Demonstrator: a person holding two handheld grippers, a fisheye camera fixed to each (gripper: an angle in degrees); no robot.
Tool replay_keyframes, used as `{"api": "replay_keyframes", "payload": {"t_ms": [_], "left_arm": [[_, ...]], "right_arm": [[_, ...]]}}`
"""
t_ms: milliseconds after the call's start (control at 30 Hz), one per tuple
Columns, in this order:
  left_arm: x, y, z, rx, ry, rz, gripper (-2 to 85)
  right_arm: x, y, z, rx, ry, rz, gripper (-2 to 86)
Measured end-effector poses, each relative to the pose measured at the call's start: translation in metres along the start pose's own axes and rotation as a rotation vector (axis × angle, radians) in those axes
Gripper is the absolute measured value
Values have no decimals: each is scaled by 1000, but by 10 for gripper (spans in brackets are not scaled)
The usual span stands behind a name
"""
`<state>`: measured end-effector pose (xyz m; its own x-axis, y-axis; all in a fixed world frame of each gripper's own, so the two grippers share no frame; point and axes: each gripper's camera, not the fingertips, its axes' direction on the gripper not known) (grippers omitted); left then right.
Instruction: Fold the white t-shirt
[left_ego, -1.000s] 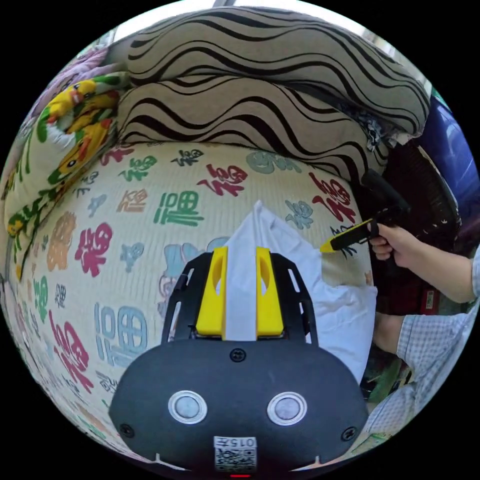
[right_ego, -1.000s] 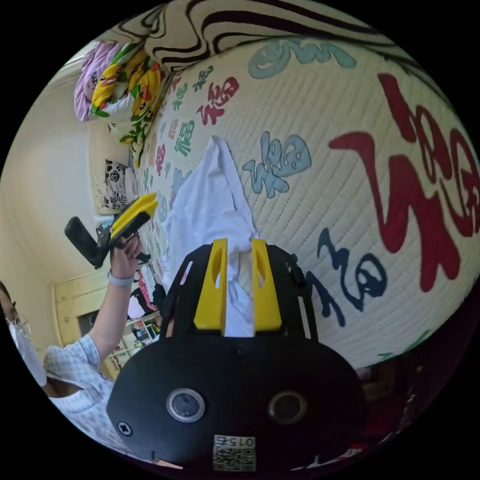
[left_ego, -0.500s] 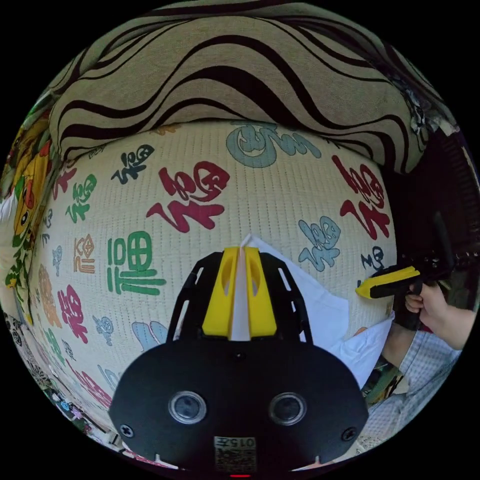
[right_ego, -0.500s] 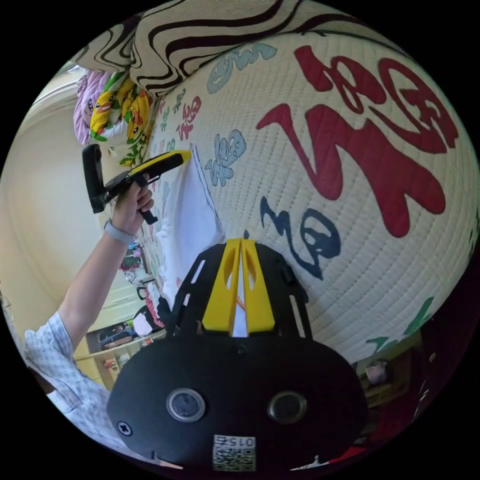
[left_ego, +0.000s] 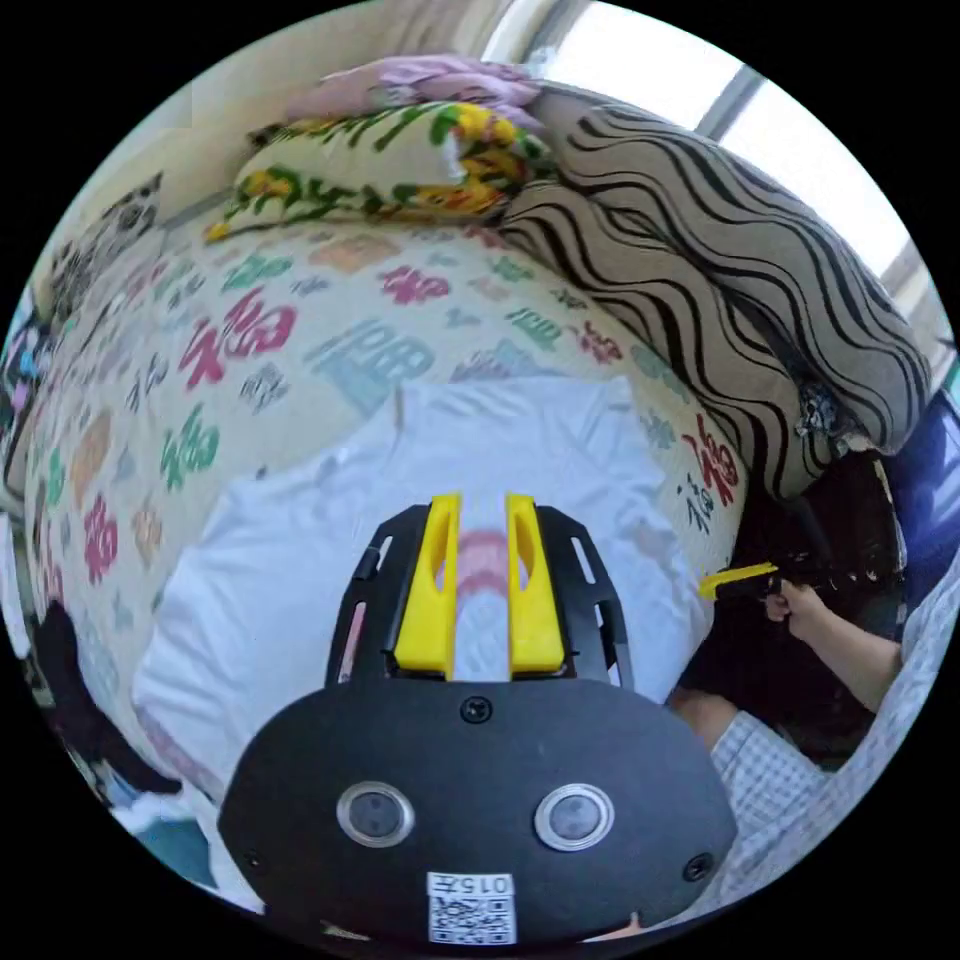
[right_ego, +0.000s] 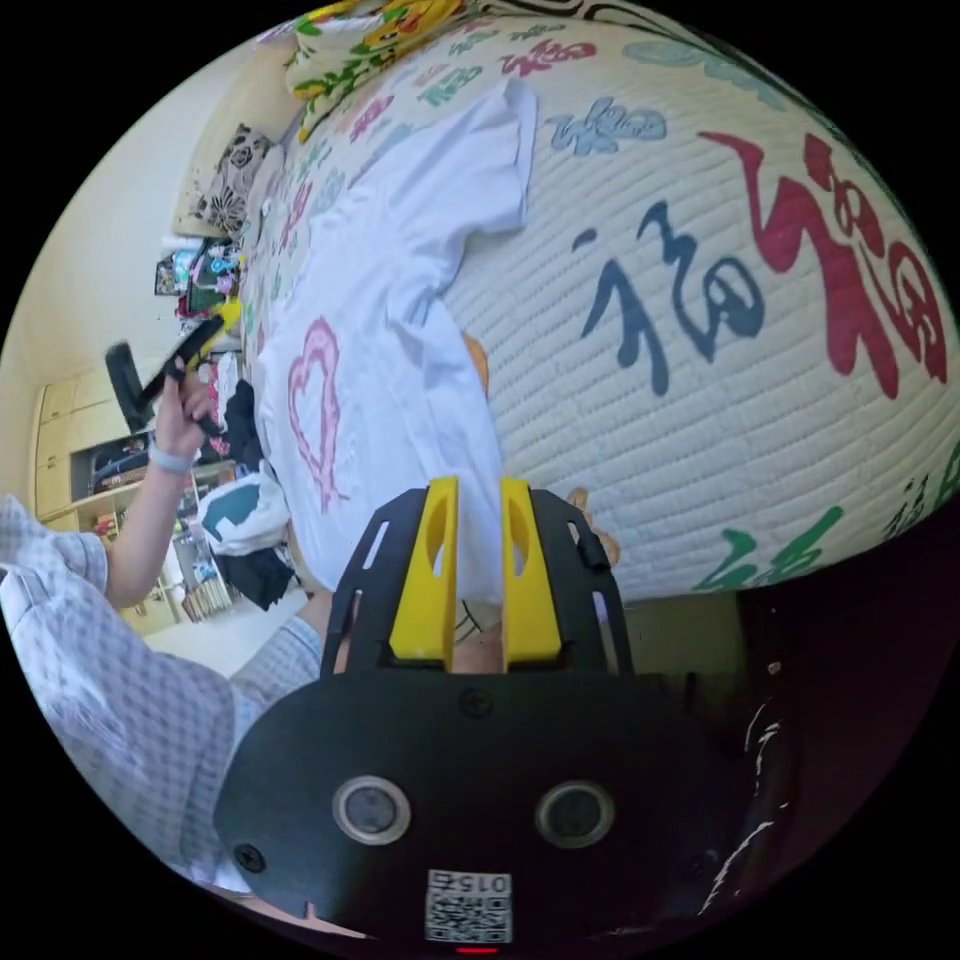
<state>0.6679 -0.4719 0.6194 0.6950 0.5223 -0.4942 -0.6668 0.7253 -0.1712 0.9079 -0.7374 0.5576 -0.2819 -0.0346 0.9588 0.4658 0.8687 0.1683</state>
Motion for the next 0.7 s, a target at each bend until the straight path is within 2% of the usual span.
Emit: {"api": "replay_keyframes", "payload": {"t_ms": [67, 167, 267, 367, 467, 567, 700], "left_arm": [[-52, 99, -15, -159, -52, -259, 77], [-86, 224, -43, -327, -156, -528, 79], [-95, 316, -61, -434, -164, -723, 89], [-96, 364, -50, -508, -85, -797, 100], [-95, 375, -31, -510, -11, -794, 93], [-93, 370, -22, -561, -68, -715, 57], [-100, 372, -34, -548, -20, -658, 14]], "right_arm": [[-5, 8, 12, -61, 23, -16, 67], [-9, 15, 21, -110, 78, -14, 63], [-16, 12, 27, -160, 131, -3, 55], [-29, 4, 37, -229, 234, -22, 51], [-39, -5, 47, -304, 305, -30, 44], [-43, -14, 58, -373, 350, -19, 13], [-52, -16, 56, -421, 417, -27, -2]]}}
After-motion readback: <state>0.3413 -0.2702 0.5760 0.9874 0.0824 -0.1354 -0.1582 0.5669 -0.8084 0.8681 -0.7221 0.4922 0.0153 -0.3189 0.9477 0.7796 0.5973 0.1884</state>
